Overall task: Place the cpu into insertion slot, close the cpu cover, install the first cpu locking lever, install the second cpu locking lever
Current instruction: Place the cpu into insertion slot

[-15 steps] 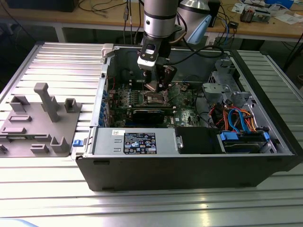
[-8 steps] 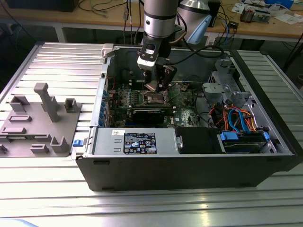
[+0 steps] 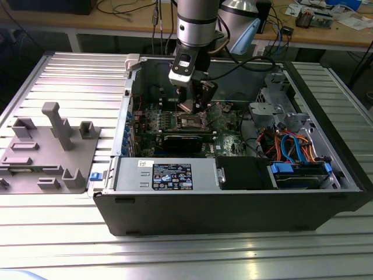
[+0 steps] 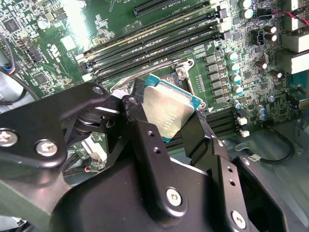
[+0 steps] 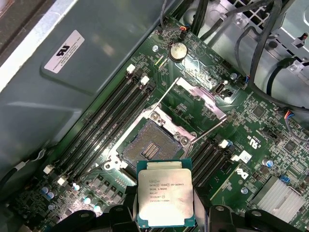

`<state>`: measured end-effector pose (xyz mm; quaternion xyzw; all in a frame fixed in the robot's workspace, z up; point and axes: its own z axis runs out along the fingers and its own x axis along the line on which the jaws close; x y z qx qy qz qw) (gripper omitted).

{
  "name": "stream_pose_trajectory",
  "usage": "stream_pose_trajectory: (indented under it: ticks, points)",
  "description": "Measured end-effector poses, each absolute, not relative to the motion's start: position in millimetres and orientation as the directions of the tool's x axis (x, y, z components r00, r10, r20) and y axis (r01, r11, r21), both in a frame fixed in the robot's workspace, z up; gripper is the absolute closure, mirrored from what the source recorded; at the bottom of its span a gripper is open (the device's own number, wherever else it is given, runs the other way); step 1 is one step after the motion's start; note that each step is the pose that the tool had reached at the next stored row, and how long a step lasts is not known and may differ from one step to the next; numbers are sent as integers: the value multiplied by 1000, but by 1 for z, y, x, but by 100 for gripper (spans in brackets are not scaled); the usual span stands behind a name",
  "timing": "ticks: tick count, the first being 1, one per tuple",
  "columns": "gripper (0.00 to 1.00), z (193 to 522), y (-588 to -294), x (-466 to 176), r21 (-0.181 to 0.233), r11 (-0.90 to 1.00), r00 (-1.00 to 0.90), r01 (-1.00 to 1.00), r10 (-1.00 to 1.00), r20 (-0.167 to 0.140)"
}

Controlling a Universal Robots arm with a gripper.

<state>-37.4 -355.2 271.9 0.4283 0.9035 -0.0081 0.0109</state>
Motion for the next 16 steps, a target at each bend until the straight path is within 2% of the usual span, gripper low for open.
stream_pose_trajectory:
  ticks: [16]
  points:
    - [45, 272, -355, -37, -7, 627, -627, 779, 779, -28]
